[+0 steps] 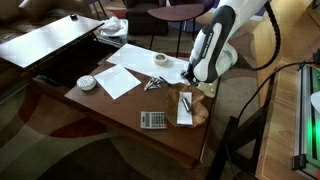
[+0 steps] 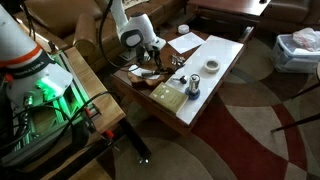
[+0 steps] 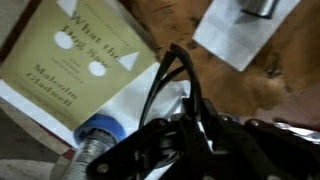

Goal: Remove the sunglasses from the wooden bowl and place them onto the book

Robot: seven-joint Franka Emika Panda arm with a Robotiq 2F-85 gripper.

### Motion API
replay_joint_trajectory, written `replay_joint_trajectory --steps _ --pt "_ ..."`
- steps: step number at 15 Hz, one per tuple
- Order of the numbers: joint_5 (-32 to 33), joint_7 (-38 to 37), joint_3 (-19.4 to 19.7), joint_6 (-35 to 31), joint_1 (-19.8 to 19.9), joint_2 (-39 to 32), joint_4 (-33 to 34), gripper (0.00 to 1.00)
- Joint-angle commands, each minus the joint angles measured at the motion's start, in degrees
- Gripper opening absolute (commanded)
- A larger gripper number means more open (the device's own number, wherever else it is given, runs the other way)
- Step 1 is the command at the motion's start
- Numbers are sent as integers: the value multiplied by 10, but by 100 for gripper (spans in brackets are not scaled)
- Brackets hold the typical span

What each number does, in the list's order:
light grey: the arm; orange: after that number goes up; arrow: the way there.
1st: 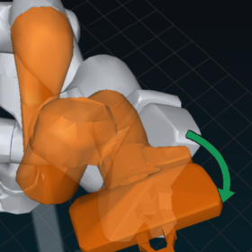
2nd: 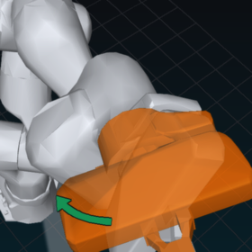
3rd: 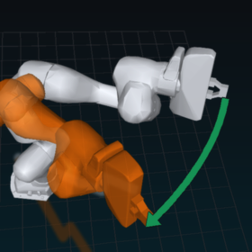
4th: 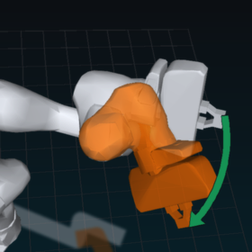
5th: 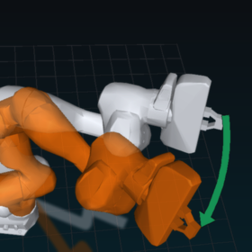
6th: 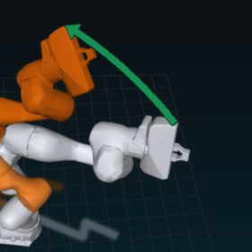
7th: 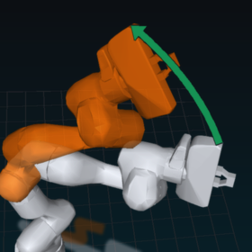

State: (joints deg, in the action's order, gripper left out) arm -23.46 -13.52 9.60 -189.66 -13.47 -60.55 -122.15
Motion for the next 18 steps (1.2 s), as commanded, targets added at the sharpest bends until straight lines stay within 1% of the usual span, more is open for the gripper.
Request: replay_joint_trajectory --steps 1,2,4,5,6,8,9,10,11,13,14,15,16,17,18 --pt "2 -40 67 111 -9 -42 37 3" --pt "14 -47 71 151 2 -46 46 3" --pt "24 -57 50 179 46 -58 69 3" --pt "19 -64 33 188 71 -67 85 3" --pt "17 -74 28 200 81 -75 97 3" --pt "10 -82 3 203 120 -90 121 3" --pt "7 -95 4 205 123 -98 130 3" --pt "5 -108 7 207 124 -98 133 38" --pt "4 -118 14 199 119 -89 124 39" --pt "6 -135 34 197 105 -66 103 53" --pt "10 -134 41 202 102 -50 91 62" --pt "15 -126 44 203 103 -28 71 68" --pt "14 -115 38 188 114 -7 54 75" --pt "12 -95 19 172 140 18 37 84" --pt "5 -67 -18 144 185 55 13 90"
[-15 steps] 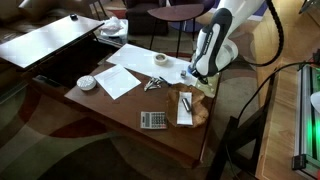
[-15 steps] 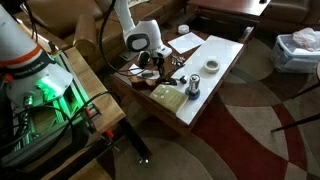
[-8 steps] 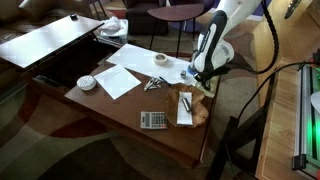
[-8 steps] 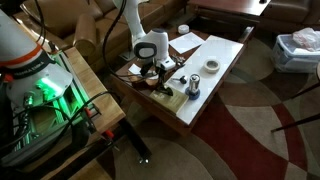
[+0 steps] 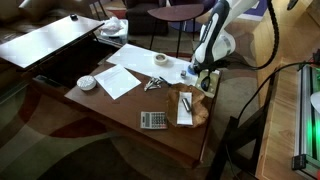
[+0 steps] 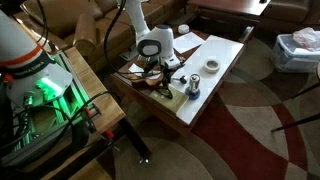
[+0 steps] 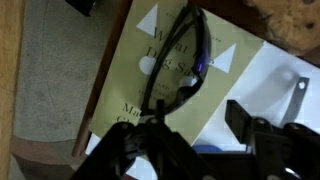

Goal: Remove the sunglasses from the wooden bowl and place them onto the book

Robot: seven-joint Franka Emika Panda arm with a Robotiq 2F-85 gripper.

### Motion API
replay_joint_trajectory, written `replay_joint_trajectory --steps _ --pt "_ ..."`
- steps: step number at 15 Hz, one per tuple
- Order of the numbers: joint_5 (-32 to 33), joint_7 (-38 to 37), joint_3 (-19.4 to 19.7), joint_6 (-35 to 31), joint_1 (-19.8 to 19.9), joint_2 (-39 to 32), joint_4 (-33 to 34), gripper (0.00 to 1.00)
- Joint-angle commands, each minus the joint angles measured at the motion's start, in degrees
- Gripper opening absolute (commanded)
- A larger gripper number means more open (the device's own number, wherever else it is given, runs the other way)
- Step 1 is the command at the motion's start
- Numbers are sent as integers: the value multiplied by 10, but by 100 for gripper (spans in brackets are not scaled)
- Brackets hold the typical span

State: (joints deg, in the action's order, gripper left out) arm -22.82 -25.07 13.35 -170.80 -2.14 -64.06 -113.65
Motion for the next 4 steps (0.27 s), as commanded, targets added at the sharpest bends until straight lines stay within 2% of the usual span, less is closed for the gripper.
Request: replay_joint_trajectory --steps 1,3,4 --pt "-7 64 -83 -67 104 119 -93 99" --pt "-10 87 -143 -106 176 171 -133 100" --pt "-1 44 -82 -79 98 103 -70 96"
